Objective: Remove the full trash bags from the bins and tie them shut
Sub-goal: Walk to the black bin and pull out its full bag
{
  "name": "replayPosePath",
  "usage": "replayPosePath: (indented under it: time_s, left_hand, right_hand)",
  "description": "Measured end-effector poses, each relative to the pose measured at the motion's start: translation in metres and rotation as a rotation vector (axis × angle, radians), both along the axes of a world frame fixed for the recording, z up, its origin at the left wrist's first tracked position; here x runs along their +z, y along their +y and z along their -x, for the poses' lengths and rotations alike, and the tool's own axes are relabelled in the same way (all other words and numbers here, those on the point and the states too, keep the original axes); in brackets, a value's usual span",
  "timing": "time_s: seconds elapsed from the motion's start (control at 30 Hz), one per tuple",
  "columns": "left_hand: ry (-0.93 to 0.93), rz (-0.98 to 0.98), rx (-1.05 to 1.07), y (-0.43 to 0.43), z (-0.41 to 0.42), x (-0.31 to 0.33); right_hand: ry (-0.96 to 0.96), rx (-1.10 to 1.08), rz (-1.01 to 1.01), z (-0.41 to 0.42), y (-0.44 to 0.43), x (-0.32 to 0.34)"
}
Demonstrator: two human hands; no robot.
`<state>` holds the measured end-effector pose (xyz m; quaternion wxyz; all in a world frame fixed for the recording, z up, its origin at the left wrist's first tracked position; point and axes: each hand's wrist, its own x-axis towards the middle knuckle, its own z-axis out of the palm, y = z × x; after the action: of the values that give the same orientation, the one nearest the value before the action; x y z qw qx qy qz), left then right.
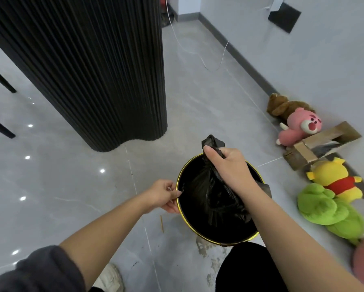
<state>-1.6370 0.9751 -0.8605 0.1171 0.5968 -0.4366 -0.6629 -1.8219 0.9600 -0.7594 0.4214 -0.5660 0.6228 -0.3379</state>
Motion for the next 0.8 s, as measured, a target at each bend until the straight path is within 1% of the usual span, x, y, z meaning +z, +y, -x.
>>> replayPosePath:
  time_s: [0.33,0.53,0.8]
  left_hand:
    - [-0.037,0.003,0.054,-0.018,0.027,0.006]
    - [-0.063,-0.022,0.088,-0.014,0.033,0.004]
    - [-0.057,-0.006,0.134,-0.001,0.057,0.004]
  right_hand:
    - [-0.025,-0.043,0.063,0.027,-0.020,0.049]
    - [0.007,-0.061,0.123,0.036,-0.028,0.074]
    - [-0.006,-0.066,0.170,0.049,-0.020,0.113]
